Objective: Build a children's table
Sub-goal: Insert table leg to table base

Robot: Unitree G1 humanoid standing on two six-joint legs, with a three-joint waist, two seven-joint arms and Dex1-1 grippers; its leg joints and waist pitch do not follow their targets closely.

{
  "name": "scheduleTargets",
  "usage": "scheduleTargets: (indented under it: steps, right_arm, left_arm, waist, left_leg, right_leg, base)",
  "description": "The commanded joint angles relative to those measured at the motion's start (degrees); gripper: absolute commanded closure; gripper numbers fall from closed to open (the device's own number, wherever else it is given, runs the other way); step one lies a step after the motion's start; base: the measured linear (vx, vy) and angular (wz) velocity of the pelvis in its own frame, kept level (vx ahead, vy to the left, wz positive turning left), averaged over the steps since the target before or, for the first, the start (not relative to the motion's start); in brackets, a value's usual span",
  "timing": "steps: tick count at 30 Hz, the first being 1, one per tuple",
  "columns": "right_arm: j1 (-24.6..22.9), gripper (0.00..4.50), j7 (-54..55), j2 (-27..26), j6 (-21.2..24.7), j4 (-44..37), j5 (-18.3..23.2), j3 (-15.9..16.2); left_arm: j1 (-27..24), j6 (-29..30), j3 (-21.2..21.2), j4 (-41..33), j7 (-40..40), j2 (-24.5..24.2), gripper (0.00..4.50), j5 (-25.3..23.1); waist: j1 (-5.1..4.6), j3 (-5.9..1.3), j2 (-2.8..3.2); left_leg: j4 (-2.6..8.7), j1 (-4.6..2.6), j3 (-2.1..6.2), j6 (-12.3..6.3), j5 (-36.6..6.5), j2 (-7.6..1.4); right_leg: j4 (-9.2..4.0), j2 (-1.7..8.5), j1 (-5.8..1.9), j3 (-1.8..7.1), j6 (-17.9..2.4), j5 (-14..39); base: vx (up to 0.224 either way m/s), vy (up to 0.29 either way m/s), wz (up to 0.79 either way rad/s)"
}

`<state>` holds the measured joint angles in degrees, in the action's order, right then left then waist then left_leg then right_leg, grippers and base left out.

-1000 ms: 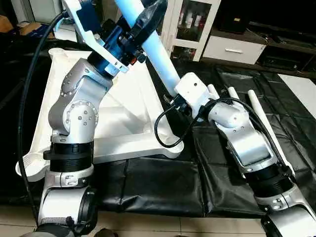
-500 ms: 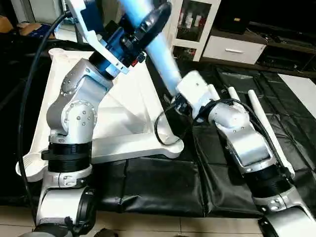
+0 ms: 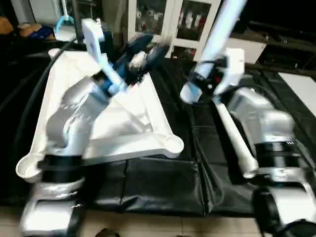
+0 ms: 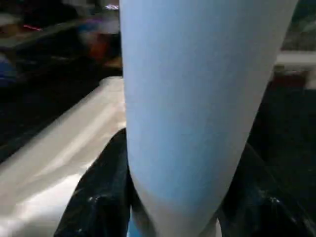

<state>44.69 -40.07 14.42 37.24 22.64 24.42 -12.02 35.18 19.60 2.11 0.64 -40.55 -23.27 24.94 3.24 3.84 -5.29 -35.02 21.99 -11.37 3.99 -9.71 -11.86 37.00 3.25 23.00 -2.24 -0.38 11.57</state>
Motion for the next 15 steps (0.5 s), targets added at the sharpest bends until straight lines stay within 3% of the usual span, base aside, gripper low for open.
scheduleTargets:
  steps: [1,4,5,6,8,9,11,15]
  right_arm:
    - [0.04,2.63,-4.73,2.04,4.25,0.39,4.47,-3.83]
    - [1.05,2.63,-7.77,4.13,5.57,2.82,6.27,-5.39]
    - [1.71,2.63,-8.63,4.75,5.68,4.09,6.79,-5.63]
    - [1.71,2.63,-8.63,4.75,5.68,4.09,6.79,-5.63]
    - [2.77,2.63,-9.63,5.69,5.08,6.21,6.75,-5.19]
    - [3.36,2.63,-9.85,6.04,3.92,7.36,5.89,-4.20]
    - [3.58,2.63,-10.31,6.28,3.82,7.76,5.80,-3.76]
    - [2.64,2.63,-10.55,5.78,1.18,8.10,2.87,-1.04]
  left_arm:
    - [-2.69,-0.76,5.69,1.20,-3.92,-2.97,1.35,-6.77]
    - [-5.29,-0.88,7.77,0.24,-5.88,-5.95,1.35,-8.73]
    - [-6.04,-0.91,8.49,-0.41,-6.74,-6.62,1.35,-9.14]
    - [-6.04,-0.91,8.49,-0.41,-6.74,-6.62,1.35,-9.14]
    - [-7.30,-2.02,10.51,-1.05,-7.92,-7.94,1.35,-11.03]
    - [-8.51,-3.45,12.65,-1.29,-8.45,-9.15,1.35,-13.20]
    - [-9.02,-4.18,13.65,-1.32,-8.50,-9.74,1.35,-14.32]
    - [-10.97,-5.77,15.61,-1.85,-9.95,-10.97,1.35,-16.45]
  waist:
    - [0.04,-4.76,1.65]
    - [0.31,-4.75,2.11]
    - [0.20,-4.58,1.77]
    - [0.29,-4.59,1.88]
    - [0.25,-4.39,1.95]
    - [0.10,-4.10,0.76]
    - [0.19,-4.07,1.33]
    - [0.09,-3.95,1.36]
  left_leg:
    - [3.76,-1.81,0.91,1.55,-7.39,-1.44]
    - [3.65,-1.87,0.64,2.54,-6.45,-1.50]
    - [3.72,-1.89,0.58,2.83,-7.56,-1.49]
    - [3.71,-1.97,0.63,2.96,-8.12,-1.49]
    - [3.77,-1.96,0.64,3.39,-9.60,-1.52]
    - [3.85,-1.79,0.53,3.17,-10.23,-1.54]
    - [3.84,-1.84,0.66,3.17,-10.25,-1.58]
    - [3.88,-1.76,0.66,3.15,-9.84,-1.56]
  right_leg:
    - [-3.43,3.38,-3.23,2.31,-9.99,-2.01]
    - [-3.37,3.69,-2.88,2.29,-12.31,-0.84]
    - [-3.53,3.57,-2.75,2.23,-12.73,0.43]
    - [-3.52,3.72,-2.76,2.22,-13.00,1.22]
    - [-3.81,3.81,-2.60,2.23,-12.95,3.90]
    - [-4.24,3.81,-2.48,2.25,-12.31,6.15]
    - [-4.19,3.99,-2.35,2.32,-11.39,8.73]
    - [-4.23,3.94,-2.02,2.30,-10.95,8.84]
  base:
    - [0.000,0.000,0.00]
    - [0.000,0.000,0.00]
    - [0.000,0.000,0.00]
    - [0.000,0.000,0.00]
    - [0.000,0.000,0.00]
    - [0.000,0.000,0.00]
    - [0.000,0.000,0.00]
    - [0.000,0.000,0.00]
